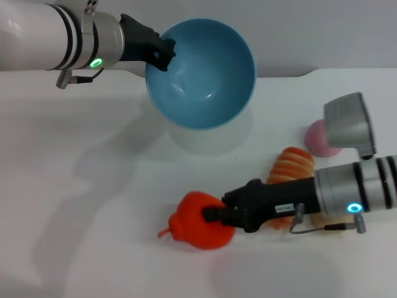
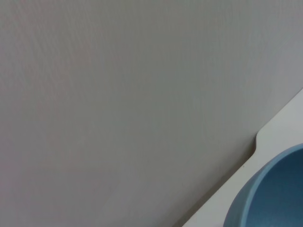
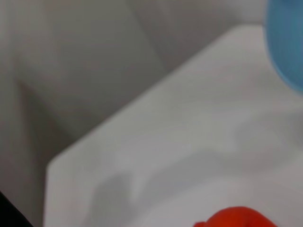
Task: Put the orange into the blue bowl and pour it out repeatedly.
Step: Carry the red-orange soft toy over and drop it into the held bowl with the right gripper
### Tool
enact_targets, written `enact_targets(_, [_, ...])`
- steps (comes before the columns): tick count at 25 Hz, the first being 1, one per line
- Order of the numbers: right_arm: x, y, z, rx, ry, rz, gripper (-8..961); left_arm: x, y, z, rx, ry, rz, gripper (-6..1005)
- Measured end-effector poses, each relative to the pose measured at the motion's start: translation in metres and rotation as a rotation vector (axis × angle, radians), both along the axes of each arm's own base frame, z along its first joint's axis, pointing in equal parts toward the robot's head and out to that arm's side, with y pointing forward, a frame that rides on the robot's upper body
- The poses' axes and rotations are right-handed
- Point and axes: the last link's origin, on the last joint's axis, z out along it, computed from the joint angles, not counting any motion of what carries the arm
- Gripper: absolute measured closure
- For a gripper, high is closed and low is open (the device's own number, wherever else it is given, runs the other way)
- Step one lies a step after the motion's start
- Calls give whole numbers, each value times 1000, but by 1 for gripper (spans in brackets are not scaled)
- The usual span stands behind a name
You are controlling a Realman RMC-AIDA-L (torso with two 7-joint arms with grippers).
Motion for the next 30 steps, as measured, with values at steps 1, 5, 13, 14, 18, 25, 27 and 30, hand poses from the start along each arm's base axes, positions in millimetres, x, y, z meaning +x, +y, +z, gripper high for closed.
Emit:
enact_targets(1, [-5, 0, 7, 8, 29, 27, 847, 0, 0, 0, -2, 2, 1, 1000])
enact_targets(5, [-27, -6, 45, 46, 154, 152, 868, -4, 1, -7, -28, 36, 5, 1000])
enact_targets(13, [-32, 5, 112, 238, 309, 188, 910, 0, -10, -33, -133, 111, -12, 1000])
enact_targets(14, [-28, 6, 117, 265, 312, 173, 915, 2, -13, -36, -148, 118, -19, 1000])
enact_targets(18, [-12, 6, 125, 333, 312, 140, 926, 7, -16, -39, -170, 126, -25, 1000])
enact_targets(25, [6, 3, 115, 329, 294, 57, 930, 19, -21, -41, -191, 126, -48, 1000])
enact_targets(27, [9, 5, 113, 336, 298, 28, 931, 21, -23, -43, -199, 130, -57, 1000])
enact_targets(30, [9, 9, 112, 348, 328, -14, 916, 23, -27, -47, -212, 139, -69, 999])
